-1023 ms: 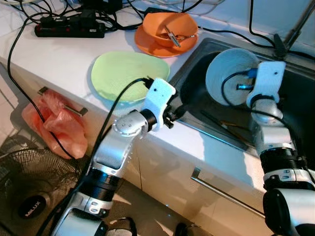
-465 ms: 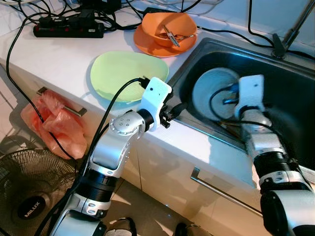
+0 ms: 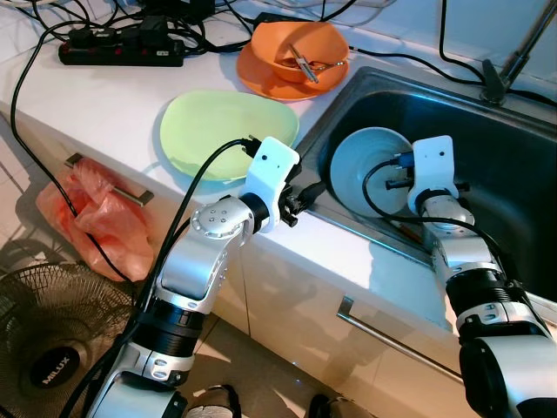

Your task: Kitchen organization

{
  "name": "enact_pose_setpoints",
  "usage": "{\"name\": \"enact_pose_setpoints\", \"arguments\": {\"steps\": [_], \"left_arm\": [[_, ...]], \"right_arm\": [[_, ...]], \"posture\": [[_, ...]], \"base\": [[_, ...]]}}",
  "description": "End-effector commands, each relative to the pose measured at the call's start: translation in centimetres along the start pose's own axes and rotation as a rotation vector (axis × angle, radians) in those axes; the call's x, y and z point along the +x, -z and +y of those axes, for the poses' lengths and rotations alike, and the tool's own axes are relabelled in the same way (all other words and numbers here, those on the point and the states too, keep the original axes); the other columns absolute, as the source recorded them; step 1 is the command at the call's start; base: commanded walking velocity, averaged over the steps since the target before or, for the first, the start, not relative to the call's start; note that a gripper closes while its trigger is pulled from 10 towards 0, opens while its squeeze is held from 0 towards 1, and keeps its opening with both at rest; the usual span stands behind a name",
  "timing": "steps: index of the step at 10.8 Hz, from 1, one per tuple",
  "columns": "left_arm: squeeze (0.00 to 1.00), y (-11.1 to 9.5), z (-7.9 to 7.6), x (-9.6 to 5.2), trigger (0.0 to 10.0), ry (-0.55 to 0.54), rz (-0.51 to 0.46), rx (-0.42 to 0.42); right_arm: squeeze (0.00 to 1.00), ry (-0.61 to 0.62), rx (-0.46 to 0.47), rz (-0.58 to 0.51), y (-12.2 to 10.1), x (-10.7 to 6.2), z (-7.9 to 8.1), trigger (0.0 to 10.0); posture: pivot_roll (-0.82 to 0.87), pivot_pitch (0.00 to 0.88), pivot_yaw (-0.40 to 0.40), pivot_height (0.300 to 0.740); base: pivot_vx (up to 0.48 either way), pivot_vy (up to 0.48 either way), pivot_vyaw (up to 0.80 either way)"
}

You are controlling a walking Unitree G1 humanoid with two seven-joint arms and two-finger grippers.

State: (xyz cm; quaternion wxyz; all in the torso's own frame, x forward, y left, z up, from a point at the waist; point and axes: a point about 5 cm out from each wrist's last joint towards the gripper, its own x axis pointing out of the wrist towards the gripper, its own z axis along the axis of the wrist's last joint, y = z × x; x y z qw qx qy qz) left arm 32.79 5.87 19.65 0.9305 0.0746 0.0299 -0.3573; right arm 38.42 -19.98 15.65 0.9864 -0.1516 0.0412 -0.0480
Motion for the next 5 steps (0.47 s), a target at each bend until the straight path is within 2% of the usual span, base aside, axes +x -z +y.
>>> {"name": "enact_pose_setpoints", "arguments": {"steps": [1, 2, 5], "left_arm": [[0.00, -0.15, -0.25, -0.19, 10.0, 0.007, -0.010, -0.004], [0.00, -0.17, -0.33, -0.15, 10.0, 0.010, -0.010, -0.004], [0.00, -0.13, -0.44, -0.12, 10.0, 0.020, -0.008, -0.005]], "right_arm": [[0.22, -0.016, 0.000, -0.023, -0.53, 0.17, 0.40, 10.0], [0.44, -0.029, -0.002, -0.015, -0.40, 0.14, 0.75, 10.0], [0.41, -0.036, 0.002, -0.010, -0.28, 0.12, 0.93, 10.0]], "posture": [[0.08, 0.134, -0.021, 0.740], [0.08, 0.125, -0.018, 0.740], [0.08, 0.117, -0.011, 0.740]], "base": [[0.000, 0.000, 0.00], [0.000, 0.000, 0.00], [0.000, 0.000, 0.00]]}}
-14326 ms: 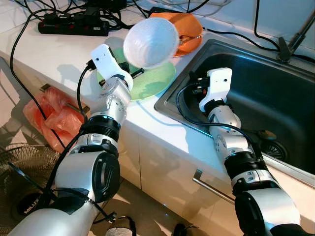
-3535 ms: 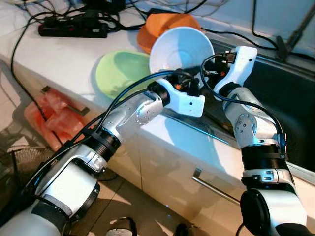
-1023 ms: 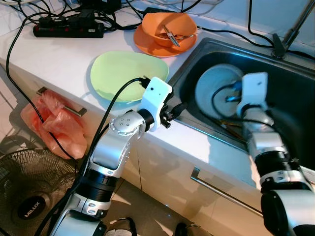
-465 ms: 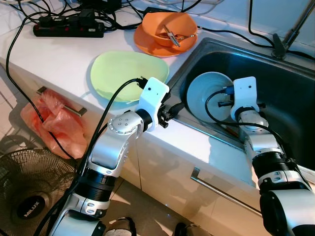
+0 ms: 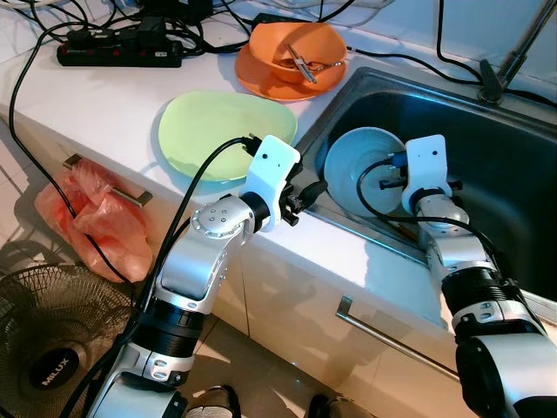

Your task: Kitchen organization

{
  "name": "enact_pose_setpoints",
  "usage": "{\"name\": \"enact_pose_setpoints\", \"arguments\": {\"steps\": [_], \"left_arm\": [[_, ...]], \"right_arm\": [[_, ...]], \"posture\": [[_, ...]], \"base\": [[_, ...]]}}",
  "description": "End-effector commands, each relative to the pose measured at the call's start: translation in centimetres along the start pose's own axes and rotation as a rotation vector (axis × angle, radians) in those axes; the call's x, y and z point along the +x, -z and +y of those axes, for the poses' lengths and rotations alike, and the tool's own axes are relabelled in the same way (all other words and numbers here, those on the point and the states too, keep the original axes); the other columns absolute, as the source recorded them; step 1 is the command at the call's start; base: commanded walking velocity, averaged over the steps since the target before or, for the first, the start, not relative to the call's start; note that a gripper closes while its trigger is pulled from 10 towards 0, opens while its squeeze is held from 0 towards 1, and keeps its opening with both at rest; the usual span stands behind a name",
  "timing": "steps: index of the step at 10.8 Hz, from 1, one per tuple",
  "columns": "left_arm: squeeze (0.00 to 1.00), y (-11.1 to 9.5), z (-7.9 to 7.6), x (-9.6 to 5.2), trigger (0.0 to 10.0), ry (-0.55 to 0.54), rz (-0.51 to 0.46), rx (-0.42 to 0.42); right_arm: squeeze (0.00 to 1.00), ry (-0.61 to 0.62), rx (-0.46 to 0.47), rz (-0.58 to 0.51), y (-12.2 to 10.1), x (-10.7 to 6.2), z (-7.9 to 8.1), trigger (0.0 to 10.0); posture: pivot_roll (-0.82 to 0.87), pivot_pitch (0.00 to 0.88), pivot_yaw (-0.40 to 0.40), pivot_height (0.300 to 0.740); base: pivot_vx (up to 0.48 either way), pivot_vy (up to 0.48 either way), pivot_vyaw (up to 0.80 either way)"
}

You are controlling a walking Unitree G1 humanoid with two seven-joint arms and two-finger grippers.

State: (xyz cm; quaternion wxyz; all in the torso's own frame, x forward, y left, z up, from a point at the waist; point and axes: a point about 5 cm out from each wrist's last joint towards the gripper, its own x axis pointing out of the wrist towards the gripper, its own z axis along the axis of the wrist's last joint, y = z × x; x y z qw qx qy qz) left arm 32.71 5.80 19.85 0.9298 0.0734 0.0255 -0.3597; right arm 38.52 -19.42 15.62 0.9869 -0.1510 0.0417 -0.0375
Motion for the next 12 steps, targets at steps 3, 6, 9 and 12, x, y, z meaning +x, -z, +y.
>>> {"name": "enact_pose_setpoints", "arguments": {"steps": [3, 6, 9, 12], "left_arm": [[0.00, 0.0, -0.2, 0.0, 10.0, 0.014, 0.000, -0.003], [0.00, -0.1, 0.0, -0.1, 10.0, 0.001, -0.002, -0.001], [0.00, -0.3, 0.3, -0.1, 10.0, -0.021, -0.016, 0.005], [0.00, -2.9, 2.1, -0.6, 10.0, -0.142, -0.137, 0.038]], "right_arm": [[0.87, -0.019, 0.008, -0.008, -0.2, 0.1, 0.4, 10.0], [0.89, -0.020, 0.018, -0.012, -0.3, 0.2, 0.5, 10.0], [0.00, -0.025, 0.021, -0.021, -0.5, 0.2, 0.7, 10.0], [0.00, -0.045, 0.080, -0.098, -1.8, 0.2, 1.2, 10.0]], "posture": [[0.08, 0.112, -0.012, 0.740], [0.08, 0.118, -0.014, 0.740], [0.08, 0.115, -0.016, 0.740], [0.08, 0.111, -0.016, 0.740]], "base": [[0.000, 0.000, 0.00], [0.000, 0.000, 0.00], [0.000, 0.000, 0.00], [0.000, 0.000, 0.00]]}}
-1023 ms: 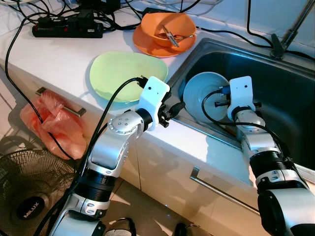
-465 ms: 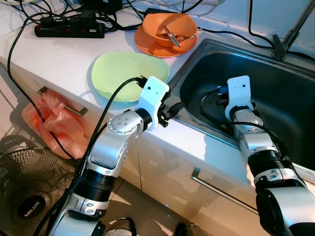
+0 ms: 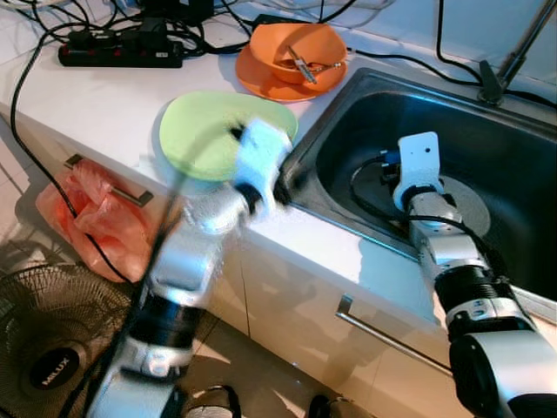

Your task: Kitchen organization

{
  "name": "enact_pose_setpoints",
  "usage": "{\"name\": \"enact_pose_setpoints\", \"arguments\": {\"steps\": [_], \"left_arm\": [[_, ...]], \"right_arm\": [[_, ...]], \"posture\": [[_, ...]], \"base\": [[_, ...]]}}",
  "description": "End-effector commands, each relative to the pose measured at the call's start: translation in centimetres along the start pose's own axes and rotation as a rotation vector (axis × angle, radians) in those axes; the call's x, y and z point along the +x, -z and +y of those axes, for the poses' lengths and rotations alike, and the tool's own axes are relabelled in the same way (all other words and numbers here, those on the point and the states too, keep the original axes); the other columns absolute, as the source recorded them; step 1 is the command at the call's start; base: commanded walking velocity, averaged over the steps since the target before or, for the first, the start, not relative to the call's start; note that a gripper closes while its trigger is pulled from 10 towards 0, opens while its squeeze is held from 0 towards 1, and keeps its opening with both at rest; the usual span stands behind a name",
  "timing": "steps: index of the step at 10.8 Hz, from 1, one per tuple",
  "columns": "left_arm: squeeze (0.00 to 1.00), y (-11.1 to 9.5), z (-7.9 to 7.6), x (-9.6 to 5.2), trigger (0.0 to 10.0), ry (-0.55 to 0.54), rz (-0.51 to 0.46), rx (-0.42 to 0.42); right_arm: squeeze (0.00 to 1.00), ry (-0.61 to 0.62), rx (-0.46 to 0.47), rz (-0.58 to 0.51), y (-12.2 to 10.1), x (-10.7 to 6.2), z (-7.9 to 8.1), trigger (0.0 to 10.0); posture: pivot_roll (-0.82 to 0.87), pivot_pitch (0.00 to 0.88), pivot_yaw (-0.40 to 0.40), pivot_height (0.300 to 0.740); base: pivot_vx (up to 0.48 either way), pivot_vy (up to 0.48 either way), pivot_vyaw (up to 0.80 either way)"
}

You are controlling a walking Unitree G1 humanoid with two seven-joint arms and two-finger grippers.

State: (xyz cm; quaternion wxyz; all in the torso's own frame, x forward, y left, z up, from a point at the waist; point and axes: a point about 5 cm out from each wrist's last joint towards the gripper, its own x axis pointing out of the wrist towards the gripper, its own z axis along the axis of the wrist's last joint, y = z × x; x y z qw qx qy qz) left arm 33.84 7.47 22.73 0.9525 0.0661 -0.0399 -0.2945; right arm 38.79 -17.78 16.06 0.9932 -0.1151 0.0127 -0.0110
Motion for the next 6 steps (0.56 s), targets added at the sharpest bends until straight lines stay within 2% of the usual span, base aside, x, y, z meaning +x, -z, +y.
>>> {"name": "enact_pose_setpoints", "arguments": {"steps": [1, 2, 3, 5, 6], "left_arm": [[0.00, -1.4, 0.7, -0.3, 10.0, -0.036, -0.060, 0.022], [0.00, -2.3, 1.8, -0.8, 10.0, -0.083, -0.106, 0.026], [0.00, -2.6, 2.5, -1.2, 10.0, -0.113, -0.120, 0.029], [0.00, -3.3, 5.0, -2.7, 10.0, -0.213, -0.157, 0.043], [0.00, -3.4, 7.1, -4.3, 10.0, -0.297, -0.153, 0.058]], "right_arm": [[0.00, -0.011, 0.047, -0.071, -1.5, 0.2, 0.2, 10.0], [0.00, -0.036, 0.095, -0.110, -2.1, 0.1, 0.7, 10.0], [0.00, -0.056, 0.110, -0.126, -2.3, 0.0, 1.1, 10.0], [0.00, -0.097, 0.126, -0.166, -2.7, -0.1, 1.9, 10.0], [0.00, -0.111, 0.133, -0.167, -2.6, -0.2, 2.2, 10.0]], "posture": [[0.09, 0.115, -0.016, 0.740], [0.10, 0.113, -0.018, 0.740], [0.10, 0.114, -0.019, 0.740], [0.11, 0.114, -0.020, 0.740], [0.11, 0.114, -0.022, 0.740]], "base": [[0.000, 0.000, 0.00], [0.000, 0.000, 0.00], [0.000, 0.000, 0.00], [0.000, 0.000, 0.00], [0.000, 0.000, 0.00]]}}
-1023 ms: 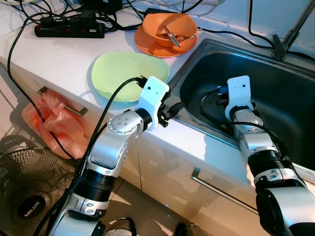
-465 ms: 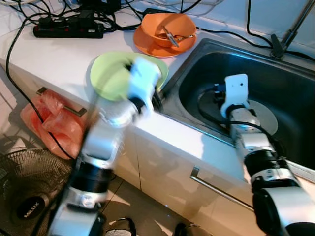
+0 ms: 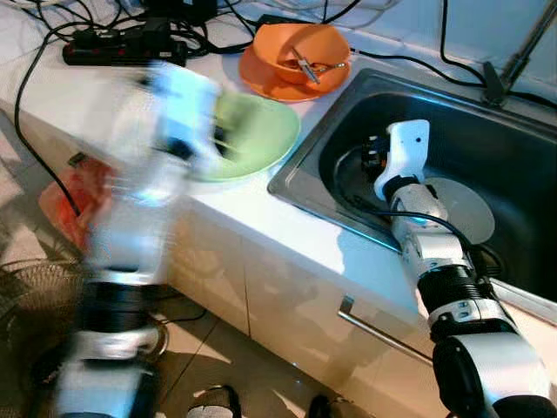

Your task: Kitchen organization

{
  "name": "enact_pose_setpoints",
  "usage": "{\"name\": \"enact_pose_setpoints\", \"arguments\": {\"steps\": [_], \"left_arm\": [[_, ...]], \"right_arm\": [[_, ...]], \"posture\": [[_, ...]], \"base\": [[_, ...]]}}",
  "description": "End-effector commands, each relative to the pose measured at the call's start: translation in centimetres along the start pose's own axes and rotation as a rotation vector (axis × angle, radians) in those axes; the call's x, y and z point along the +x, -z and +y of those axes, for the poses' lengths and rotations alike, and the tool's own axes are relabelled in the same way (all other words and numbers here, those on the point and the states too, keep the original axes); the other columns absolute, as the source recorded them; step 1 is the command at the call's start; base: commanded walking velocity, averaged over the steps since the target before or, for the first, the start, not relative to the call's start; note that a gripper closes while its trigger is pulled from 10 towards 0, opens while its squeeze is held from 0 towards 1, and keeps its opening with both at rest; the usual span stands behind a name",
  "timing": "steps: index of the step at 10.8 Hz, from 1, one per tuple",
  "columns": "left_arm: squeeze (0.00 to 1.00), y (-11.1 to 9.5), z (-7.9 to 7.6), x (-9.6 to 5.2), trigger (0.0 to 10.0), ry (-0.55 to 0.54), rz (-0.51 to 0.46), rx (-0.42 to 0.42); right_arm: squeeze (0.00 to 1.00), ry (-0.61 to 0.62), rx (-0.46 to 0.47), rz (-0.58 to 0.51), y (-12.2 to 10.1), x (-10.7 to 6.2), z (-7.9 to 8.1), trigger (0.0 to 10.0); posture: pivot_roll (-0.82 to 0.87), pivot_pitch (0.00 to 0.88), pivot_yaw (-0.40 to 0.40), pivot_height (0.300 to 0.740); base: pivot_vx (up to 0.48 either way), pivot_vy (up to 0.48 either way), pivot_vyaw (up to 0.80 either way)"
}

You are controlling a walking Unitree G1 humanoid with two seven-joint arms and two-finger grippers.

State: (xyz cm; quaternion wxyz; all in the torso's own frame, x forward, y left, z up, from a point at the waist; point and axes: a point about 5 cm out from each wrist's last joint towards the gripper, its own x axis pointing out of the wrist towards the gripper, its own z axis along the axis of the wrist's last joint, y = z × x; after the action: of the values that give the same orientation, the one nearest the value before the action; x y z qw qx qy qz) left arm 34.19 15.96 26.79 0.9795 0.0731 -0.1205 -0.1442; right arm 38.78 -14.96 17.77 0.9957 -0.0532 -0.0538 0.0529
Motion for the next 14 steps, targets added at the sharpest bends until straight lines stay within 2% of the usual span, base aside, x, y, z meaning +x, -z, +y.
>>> {"name": "enact_pose_setpoints", "arguments": {"steps": [1, 2, 3, 6, 7, 9, 11, 12, 14], "left_arm": [[0.00, 0.0, 1.5, -1.0, 10.0, -0.059, -0.001, 0.009], [1.00, 0.3, 2.4, -1.5, 10.0, -0.095, 0.016, 0.013], [1.00, 1.0, 4.0, -2.7, 10.0, -0.159, 0.056, 0.014], [1.00, 1.3, 5.4, -4.3, 10.0, -0.207, 0.092, -0.058], [0.00, 1.7, 5.4, -4.8, 10.0, -0.191, 0.131, -0.109], [0.00, 2.3, 4.9, -5.3, 10.0, -0.150, 0.175, -0.259], [0.00, 2.3, 5.1, -5.4, 10.0, -0.170, 0.183, -0.325], [0.00, 2.8, 5.3, -5.5, 10.0, -0.185, 0.226, -0.377], [0.00, 3.5, 5.4, -5.7, 10.0, -0.208, 0.273, -0.418]], "right_arm": [[0.00, -0.009, 0.011, -0.018, -0.2, -0.1, 0.1, 10.0], [0.00, -0.012, 0.013, -0.018, -0.1, -0.1, 0.1, 10.0], [0.00, -0.020, 0.015, -0.016, -0.1, 0.0, 0.2, 10.0], [0.00, -0.030, 0.009, -0.012, -0.1, 0.0, 0.2, 10.0], [0.00, -0.034, 0.009, -0.010, 0.0, 0.1, 0.3, 10.0], [0.00, -0.048, 0.005, -0.010, -0.2, 0.2, 0.6, 10.0], [0.00, -0.048, 0.003, -0.009, -0.1, 0.1, 0.6, 10.0], [0.00, -0.049, -0.001, -0.004, 0.0, 0.1, 0.6, 10.0], [0.00, -0.045, -0.002, -0.006, 0.0, 0.0, 0.4, 10.0]], "posture": [[0.12, 0.115, -0.024, 0.740], [0.12, 0.116, -0.025, 0.740], [0.13, 0.115, -0.028, 0.740], [0.13, 0.121, -0.032, 0.740], [0.13, 0.123, -0.032, 0.740], [0.14, 0.123, -0.036, 0.740], [0.14, 0.122, -0.038, 0.740], [0.13, 0.121, -0.037, 0.740], [0.13, 0.124, -0.038, 0.740]], "base": [[0.000, 0.000, 0.00], [0.000, 0.000, 0.00], [0.000, 0.000, 0.00], [0.000, 0.000, 0.00], [0.000, 0.000, 0.00], [0.000, 0.000, 0.00], [0.000, 0.000, 0.00], [0.000, 0.000, 0.00], [0.000, 0.000, 0.00]]}}
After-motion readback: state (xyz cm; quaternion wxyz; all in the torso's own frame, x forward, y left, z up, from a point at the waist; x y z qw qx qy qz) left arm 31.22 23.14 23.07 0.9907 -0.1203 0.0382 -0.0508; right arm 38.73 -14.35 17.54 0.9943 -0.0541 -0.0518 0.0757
